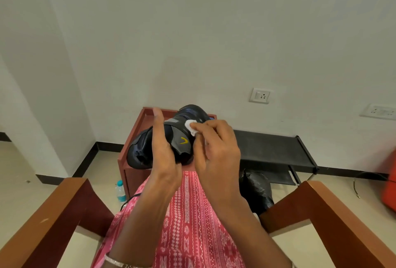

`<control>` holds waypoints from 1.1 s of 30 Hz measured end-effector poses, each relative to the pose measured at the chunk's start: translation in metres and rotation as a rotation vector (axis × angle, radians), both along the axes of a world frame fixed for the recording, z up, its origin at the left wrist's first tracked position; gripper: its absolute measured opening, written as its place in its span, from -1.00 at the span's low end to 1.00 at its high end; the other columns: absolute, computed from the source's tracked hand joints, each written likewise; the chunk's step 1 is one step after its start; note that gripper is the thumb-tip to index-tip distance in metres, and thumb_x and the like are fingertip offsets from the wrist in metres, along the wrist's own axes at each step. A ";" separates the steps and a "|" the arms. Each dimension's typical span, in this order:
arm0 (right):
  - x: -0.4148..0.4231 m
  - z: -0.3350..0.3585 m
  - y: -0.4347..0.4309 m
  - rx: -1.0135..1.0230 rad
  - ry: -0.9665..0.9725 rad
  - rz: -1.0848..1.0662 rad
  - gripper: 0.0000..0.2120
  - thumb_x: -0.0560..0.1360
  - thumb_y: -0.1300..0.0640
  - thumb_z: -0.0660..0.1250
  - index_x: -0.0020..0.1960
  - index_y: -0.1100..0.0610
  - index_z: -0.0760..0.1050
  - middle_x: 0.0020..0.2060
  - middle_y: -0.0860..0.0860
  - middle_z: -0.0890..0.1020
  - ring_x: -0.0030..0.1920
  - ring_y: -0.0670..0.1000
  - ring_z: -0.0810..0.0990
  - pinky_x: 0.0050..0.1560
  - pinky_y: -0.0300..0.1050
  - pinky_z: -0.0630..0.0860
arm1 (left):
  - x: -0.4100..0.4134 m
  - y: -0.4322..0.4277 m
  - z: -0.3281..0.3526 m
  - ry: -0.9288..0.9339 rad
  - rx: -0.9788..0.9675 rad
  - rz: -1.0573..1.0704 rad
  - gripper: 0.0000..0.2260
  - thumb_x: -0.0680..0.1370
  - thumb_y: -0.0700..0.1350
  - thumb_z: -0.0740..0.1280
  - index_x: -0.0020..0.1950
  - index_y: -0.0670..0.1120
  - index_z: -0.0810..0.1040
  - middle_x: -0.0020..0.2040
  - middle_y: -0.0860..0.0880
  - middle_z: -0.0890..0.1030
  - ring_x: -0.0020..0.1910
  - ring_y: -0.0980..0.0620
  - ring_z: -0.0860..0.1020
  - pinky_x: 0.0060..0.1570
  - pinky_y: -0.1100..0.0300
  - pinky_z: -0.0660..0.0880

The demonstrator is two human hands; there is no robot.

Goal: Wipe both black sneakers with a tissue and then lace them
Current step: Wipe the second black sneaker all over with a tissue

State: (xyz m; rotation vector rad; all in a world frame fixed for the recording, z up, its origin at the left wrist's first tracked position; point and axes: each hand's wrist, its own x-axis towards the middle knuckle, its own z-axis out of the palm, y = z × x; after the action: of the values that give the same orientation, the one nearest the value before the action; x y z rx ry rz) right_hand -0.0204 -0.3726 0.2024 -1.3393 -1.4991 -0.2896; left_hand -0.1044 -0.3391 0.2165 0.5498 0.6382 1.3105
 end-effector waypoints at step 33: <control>0.034 -0.042 0.002 0.141 -0.091 -0.031 -0.72 0.49 0.47 0.36 0.13 0.24 0.65 0.05 0.16 0.62 0.11 0.08 0.57 0.08 -0.01 0.57 | -0.007 -0.001 0.004 0.046 -0.102 0.073 -0.36 0.51 0.38 0.20 0.22 -0.14 0.61 0.06 -0.16 0.72 0.08 -0.15 0.69 0.18 -0.12 0.57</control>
State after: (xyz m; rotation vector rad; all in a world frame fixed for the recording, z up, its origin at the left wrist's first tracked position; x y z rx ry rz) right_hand 0.0132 -0.3706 0.1608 -1.2513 -1.5052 -0.4732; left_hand -0.1113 -0.3405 0.2201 0.4781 0.7653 1.3291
